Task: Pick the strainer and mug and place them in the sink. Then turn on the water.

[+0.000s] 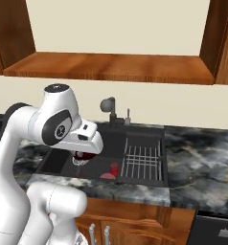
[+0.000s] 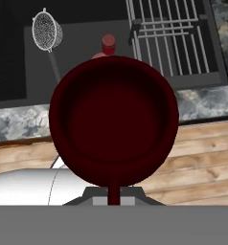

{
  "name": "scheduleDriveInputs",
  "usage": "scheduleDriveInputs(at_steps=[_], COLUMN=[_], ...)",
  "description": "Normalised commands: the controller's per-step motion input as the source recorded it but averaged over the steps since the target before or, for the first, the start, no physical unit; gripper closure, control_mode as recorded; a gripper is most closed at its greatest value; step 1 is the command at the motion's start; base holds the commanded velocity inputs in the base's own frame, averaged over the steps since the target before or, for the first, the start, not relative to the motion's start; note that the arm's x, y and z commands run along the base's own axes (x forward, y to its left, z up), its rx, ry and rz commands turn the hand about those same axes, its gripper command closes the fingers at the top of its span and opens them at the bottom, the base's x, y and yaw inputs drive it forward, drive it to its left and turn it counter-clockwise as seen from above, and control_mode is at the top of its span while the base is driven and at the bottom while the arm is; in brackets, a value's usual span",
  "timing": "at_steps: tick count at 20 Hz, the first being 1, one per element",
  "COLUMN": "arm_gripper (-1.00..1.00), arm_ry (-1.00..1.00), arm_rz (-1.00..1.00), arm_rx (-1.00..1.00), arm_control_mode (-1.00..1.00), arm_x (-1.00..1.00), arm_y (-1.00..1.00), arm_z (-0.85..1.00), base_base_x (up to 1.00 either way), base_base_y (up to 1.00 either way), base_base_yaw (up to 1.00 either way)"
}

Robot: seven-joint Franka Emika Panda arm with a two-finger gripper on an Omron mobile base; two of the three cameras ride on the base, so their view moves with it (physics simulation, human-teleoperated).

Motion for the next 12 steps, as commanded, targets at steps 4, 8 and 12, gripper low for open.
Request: scheduleDriveInputs(at_steps=[4,8,12], arm_gripper=[1.0,1.0,1.0], arm_ry=[0.0,0.0,0.0], arm_rz=[0.0,0.0,0.0], arm_rx=[0.0,0.0,0.0], arm_control_mode=[1.0,1.0,1.0], arm_x=[0.0,0.0,0.0], arm_y=[0.0,0.0,0.0], arm_z=[0.0,0.0,0.0], base_base_x=[0.0,0.0,0.0], base_base_y=[0.0,0.0,0.0], base_base_yaw=[0.0,0.0,0.0])
